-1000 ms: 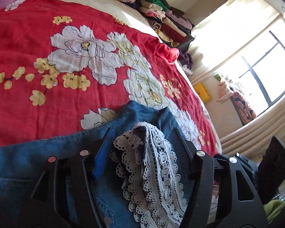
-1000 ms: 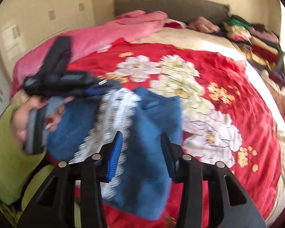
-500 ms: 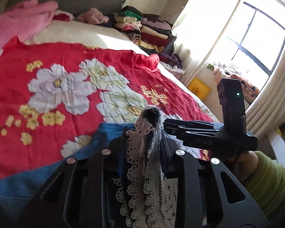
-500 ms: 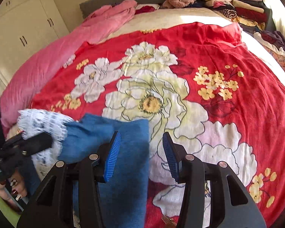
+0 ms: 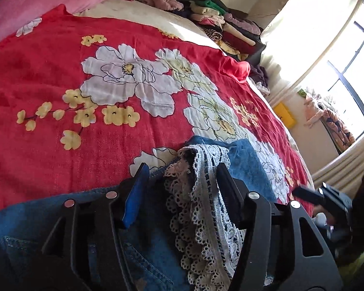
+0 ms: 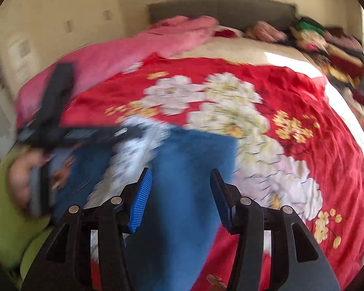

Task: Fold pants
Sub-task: 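Fold the hem end over toward the waistband and release both grippers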

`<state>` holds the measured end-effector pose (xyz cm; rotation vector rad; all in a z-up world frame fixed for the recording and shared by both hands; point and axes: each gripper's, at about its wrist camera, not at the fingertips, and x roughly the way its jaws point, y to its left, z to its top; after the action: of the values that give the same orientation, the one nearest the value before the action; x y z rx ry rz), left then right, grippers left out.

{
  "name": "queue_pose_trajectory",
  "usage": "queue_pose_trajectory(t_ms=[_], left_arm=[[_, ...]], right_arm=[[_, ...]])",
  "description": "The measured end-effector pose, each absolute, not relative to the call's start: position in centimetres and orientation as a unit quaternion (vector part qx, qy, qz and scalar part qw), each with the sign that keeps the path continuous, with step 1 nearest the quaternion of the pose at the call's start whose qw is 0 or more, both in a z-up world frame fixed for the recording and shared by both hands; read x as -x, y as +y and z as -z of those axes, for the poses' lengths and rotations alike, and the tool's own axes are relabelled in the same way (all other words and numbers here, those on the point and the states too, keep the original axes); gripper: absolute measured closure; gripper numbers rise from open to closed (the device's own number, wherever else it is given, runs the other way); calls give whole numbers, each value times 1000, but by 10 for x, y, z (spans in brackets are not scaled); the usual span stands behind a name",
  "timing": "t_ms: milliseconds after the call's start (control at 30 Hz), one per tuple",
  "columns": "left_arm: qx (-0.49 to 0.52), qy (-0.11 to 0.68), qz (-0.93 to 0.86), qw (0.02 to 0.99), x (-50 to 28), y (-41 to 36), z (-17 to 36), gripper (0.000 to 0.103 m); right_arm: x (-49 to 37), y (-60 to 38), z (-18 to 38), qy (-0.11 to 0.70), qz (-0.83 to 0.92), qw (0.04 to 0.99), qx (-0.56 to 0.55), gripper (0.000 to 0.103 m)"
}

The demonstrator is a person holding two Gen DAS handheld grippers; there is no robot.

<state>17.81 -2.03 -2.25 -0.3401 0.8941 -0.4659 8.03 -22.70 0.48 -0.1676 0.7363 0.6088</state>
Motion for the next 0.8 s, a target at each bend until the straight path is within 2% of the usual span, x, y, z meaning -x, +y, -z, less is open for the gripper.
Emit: queue_pose_trajectory(t_ms=[100,133,167,200,233,267,300,333,367,500,667,700,733,800], left_arm=[[161,429,228,859,-176,-25,23,54],[158,430,229,859,-176,-27,23,58],[153,432,230,859,-176,-31,25,68],[147,434,229,859,-176,-35,26,74],[140,435,227,860,-176,-38,28,75],[136,436,226,861,-176,-40,29,76],[134,436,225,861,-176,-40,29,77],[136,435,225,861,-177,-39,29,77],[140,435,225,860,-178,-38,29,77],[146,437,226,858,-180,-35,32,77],[150,440,228,856,-180,-34,33,76],[150,440,227,855,-181,-34,34,76],[150,441,227,855,-181,-34,34,76],[148,441,226,856,-181,-34,35,76]], right_arm=[[-33,-200,4,338,-347,861,154,54],[-21,-190,9,335,-360,851,183,56],[-15,-182,13,337,-367,842,206,57],[-12,-175,18,341,-364,836,228,60],[-14,-169,25,347,-352,832,251,70],[-18,-164,31,357,-343,828,262,74],[-22,-163,34,365,-348,824,257,83],[-23,-162,35,369,-354,822,252,97],[-25,-161,33,371,-360,821,243,98],[-34,-159,17,368,-397,823,171,98],[-31,-142,39,378,-385,814,214,93],[-30,-144,38,376,-389,815,206,87],[-29,-145,35,374,-395,816,198,76],[-27,-142,33,367,-400,816,198,66]])
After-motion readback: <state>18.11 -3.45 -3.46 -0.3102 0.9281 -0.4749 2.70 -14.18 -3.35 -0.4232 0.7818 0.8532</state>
